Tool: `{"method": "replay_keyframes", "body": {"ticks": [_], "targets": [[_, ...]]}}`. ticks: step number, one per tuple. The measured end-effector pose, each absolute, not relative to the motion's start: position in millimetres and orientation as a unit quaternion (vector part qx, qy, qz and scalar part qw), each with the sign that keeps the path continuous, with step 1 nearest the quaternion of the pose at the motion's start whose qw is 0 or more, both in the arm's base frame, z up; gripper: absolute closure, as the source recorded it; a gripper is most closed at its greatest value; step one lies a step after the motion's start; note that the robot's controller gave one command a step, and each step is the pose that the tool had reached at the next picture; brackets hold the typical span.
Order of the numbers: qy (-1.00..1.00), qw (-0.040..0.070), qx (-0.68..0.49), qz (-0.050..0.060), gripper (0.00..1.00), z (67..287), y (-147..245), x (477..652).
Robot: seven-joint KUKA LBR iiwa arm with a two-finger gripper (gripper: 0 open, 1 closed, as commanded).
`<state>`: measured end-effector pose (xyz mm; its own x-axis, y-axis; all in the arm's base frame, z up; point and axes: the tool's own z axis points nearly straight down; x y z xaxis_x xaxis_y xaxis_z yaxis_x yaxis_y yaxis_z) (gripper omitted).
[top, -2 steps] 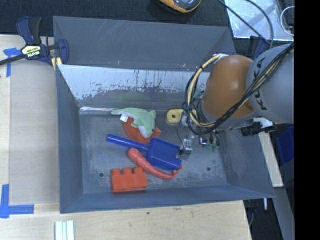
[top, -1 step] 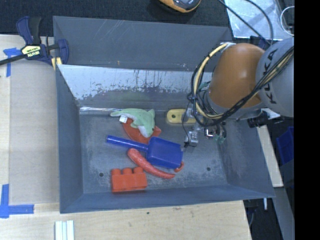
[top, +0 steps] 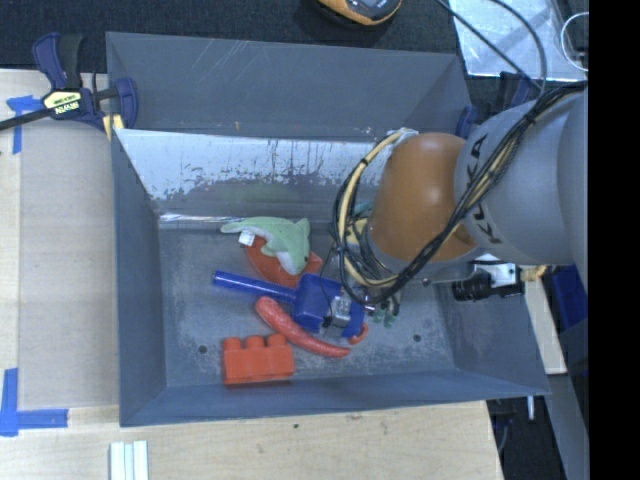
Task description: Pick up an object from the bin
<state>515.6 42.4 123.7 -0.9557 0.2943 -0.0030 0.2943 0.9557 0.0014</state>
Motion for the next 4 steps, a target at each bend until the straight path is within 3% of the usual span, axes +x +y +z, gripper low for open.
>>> {"method": "replay_keyframes", "body": {"ticks": [1, 2, 4], "targets": [[0.99, 0.005, 0.141, 0.0, 0.0, 70, 30, 523.3], [0.96, 0.006, 0.279, 0.002, 1.0, 72, 47, 506.0], [0.96, 0.005, 0.279, 0.001, 1.0, 76, 47, 505.2]]}}
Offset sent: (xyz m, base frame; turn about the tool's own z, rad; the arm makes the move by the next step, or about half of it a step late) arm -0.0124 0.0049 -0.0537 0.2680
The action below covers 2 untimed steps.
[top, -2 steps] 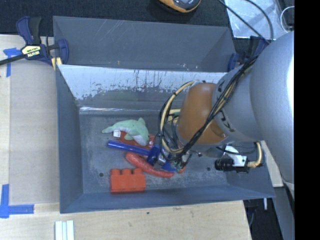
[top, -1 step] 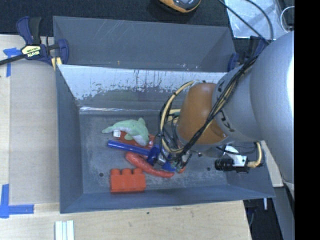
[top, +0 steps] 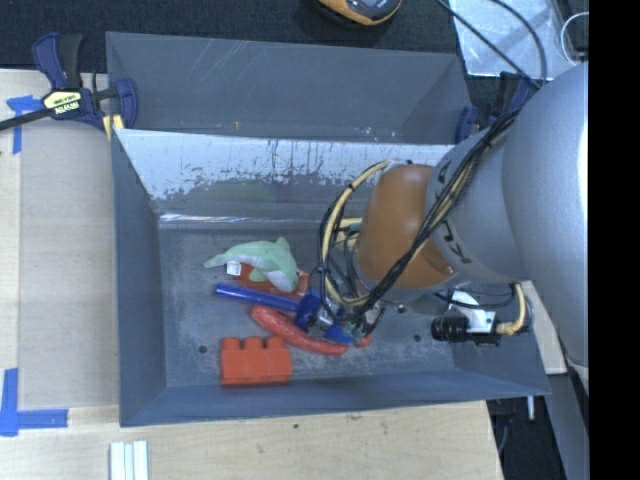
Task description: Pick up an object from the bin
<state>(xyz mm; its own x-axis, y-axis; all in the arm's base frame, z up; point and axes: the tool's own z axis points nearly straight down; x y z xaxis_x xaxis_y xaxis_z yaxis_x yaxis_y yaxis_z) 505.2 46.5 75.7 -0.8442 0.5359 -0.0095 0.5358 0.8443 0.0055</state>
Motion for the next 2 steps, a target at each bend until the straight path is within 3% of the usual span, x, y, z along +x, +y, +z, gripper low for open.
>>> {"method": "replay_keyframes", "body": {"ticks": [2], "targets": [[0.96, 0.004, 0.279, 0.001, 1.0, 100, 46, 505.1]]}}
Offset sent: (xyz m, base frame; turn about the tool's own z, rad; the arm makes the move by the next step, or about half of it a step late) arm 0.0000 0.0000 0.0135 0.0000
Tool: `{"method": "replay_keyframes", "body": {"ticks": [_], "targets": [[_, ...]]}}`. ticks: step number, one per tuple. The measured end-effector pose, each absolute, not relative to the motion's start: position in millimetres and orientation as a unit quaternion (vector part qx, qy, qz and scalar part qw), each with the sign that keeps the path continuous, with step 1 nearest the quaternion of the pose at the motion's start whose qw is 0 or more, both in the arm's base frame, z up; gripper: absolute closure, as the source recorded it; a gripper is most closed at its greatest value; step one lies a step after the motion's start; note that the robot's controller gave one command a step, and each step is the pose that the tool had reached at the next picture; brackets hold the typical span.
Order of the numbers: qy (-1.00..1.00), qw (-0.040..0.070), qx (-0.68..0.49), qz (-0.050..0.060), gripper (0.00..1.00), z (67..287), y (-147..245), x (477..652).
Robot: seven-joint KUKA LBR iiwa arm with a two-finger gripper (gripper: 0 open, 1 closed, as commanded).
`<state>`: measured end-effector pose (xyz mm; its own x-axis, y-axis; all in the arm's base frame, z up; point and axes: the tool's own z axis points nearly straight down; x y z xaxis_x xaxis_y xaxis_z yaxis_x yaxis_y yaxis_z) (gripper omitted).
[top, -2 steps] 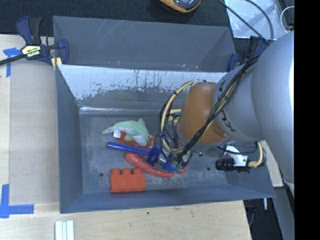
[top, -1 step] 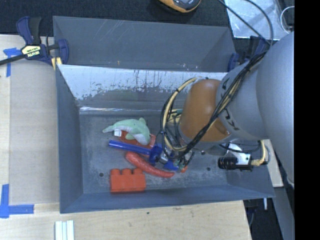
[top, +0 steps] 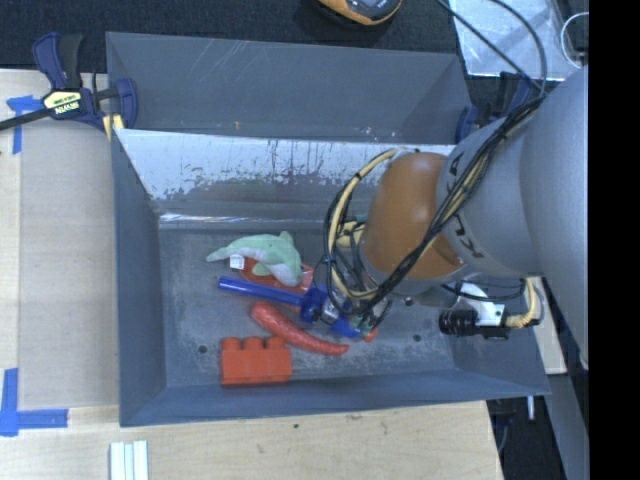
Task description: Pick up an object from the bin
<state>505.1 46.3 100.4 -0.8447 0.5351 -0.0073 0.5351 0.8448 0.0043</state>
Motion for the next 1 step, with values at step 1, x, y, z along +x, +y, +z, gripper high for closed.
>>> {"method": "replay_keyframes", "body": {"ticks": [1], "targets": [[0.96, 0.004, 0.278, 0.001, 1.0, 110.7, 46.1, 504.9]]}}
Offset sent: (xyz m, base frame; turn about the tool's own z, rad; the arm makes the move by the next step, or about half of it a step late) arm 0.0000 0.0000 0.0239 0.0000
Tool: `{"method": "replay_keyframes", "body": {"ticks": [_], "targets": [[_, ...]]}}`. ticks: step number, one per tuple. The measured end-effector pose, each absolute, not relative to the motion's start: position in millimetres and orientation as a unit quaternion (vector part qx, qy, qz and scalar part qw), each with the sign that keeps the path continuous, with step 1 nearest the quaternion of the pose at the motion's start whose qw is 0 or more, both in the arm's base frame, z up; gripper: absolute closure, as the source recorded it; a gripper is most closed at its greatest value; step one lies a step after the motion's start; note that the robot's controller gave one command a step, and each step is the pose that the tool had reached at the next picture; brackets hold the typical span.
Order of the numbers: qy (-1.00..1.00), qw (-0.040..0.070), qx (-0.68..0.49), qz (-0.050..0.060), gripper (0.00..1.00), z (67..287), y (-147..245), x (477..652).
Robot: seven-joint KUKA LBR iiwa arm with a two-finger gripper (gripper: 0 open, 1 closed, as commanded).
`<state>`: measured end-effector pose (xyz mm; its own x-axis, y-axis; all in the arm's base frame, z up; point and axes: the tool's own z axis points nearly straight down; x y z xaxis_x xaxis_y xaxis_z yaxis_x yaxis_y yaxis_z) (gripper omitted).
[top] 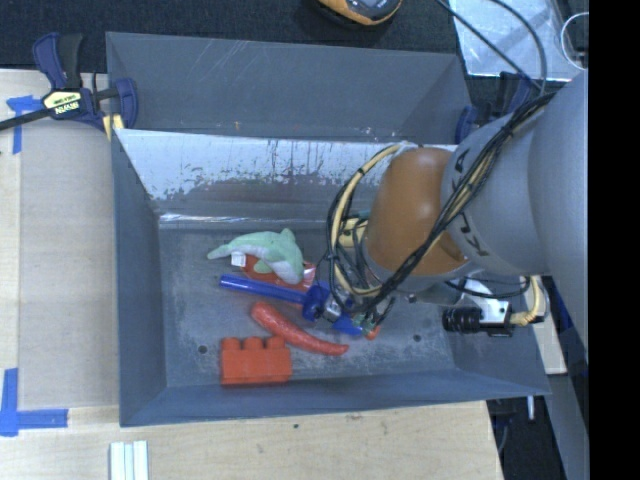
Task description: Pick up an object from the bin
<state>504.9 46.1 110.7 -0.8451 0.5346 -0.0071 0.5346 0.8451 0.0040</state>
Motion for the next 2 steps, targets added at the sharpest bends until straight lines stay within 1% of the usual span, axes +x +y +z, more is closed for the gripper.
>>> {"method": "replay_keyframes", "body": {"ticks": [2], "targets": [[0.961, 0.005, 0.278, 0.001, 1.0, 123.6, 45.8, 505.3]]}}
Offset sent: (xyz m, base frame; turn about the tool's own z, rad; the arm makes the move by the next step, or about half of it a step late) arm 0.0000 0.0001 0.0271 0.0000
